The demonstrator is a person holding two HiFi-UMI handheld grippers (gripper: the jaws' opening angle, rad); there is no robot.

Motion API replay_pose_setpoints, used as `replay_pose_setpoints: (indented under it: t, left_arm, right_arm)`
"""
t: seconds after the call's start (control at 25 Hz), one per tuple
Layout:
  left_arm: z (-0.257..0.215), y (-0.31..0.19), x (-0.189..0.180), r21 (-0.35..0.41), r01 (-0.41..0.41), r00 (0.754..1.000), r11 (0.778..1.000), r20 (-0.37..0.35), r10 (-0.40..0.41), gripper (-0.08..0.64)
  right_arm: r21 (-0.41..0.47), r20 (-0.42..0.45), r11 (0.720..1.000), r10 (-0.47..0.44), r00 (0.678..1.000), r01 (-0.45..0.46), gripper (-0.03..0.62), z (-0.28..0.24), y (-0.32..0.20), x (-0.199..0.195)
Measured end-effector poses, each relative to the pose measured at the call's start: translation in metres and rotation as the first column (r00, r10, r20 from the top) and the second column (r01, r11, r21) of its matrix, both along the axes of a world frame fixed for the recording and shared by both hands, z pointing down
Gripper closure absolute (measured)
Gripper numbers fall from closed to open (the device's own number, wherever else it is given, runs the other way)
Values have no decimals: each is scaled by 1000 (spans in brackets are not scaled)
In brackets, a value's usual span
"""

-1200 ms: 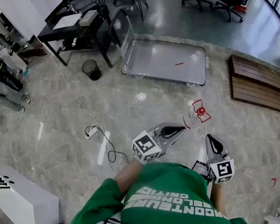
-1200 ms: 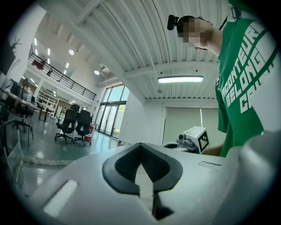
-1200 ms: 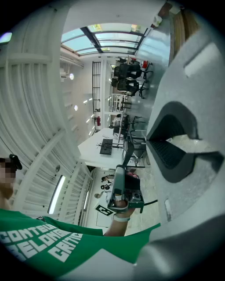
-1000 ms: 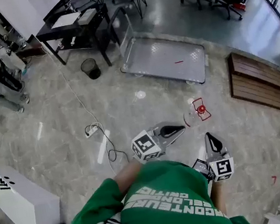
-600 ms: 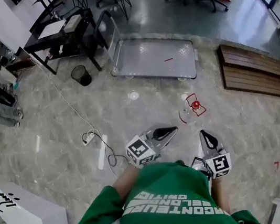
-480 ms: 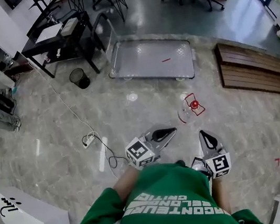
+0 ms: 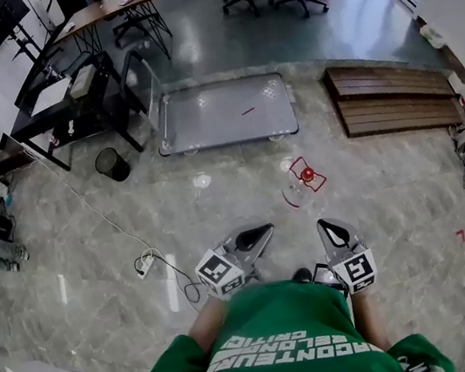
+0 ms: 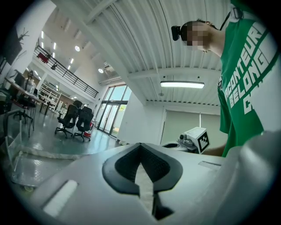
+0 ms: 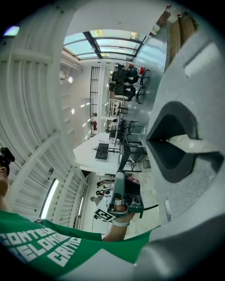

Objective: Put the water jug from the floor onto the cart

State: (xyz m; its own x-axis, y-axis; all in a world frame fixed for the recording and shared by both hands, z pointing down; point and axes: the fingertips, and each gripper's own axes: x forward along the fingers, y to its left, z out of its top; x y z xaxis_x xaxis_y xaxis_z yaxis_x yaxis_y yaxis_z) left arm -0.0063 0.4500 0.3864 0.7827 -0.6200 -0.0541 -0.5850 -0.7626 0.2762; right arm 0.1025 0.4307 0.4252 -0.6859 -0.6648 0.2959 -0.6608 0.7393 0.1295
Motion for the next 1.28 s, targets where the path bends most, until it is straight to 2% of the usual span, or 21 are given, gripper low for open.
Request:
replay_pose_setpoints:
  t: [0.32,0.56,0.88,1.28]
  left_arm:
    - [10,1,-46,-4,-26,1000,1000,-13,26,545]
    - [23,4,-63,-18,-68,997,998,-26,68,545]
    - [33,6,-64,-31,-112,993,993,-33,111,544]
    - [41,-16,-50,-51,-160,987,986,-27,159,545]
  right_arm:
    - [2,-30,997,76,997,-76,600,4,4,-25]
    - [-18,-52,991,134,990,-135,600,14,17,-34]
    - [-37,-75,980,190,979,-193,600,24,21,-31]
    - [-50,-57,972,225,973,-228,600,30,3,-25]
